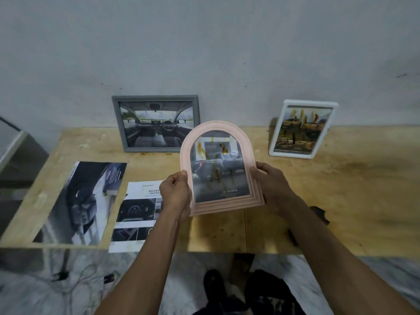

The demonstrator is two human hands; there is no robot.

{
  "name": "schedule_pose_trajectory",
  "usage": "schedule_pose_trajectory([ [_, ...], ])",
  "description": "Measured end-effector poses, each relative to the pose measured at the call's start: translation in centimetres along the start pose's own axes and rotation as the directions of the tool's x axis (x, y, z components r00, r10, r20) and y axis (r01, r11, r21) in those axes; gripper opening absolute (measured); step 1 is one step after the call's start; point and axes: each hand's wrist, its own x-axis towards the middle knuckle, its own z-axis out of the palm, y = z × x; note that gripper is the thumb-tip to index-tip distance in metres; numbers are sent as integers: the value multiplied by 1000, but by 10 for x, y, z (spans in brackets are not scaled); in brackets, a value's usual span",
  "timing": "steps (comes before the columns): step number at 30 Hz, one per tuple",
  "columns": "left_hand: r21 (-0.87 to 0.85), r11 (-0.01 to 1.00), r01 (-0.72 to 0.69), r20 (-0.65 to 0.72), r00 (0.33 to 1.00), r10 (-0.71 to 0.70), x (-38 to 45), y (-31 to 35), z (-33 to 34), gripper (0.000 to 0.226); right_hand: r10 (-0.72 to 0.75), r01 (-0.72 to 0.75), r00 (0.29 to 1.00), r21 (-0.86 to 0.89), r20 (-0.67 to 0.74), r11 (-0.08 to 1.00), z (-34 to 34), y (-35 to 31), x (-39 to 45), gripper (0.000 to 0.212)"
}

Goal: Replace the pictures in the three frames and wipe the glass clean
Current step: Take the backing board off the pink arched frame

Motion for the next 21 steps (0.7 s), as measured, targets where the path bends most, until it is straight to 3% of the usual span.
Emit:
schedule_pose_trajectory([
  [6, -25, 992, 126, 146, 982, -121, -17, -16, -16, 19, -324, 325, 946, -81, 18, 942, -7, 2, -42, 17],
  [8, -20, 996, 87, 168, 982, -82, -21, -4, -15, 20, -546, 525, 838, -292, 10, 799, -6, -1, -49, 18],
  [10, -40, 999, 27, 187, 982, -19, -24, 13, -15, 25, -729, 652, 678, -533, 93, 539, -7, 1, -55, 22],
  [13, -95, 994, 54, 245, 969, -29, -18, 35, -17, 45, -785, 687, 575, -658, 232, 309, -7, 16, -63, 26],
  [15, -8, 997, 82, 270, 960, -76, -14, 41, -19, 49, -803, 684, 523, -703, 286, 195, -5, 27, -70, 30],
  [18, 132, 984, 119, 226, 963, -147, -9, 35, -21, 32, -793, 674, 484, -736, 370, 68, -2, 44, -76, 37],
  [21, 131, 966, 224, 184, 952, -246, -6, 15, -26, 14, -731, 701, 515, -711, 448, 59, -5, 63, -72, 35],
])
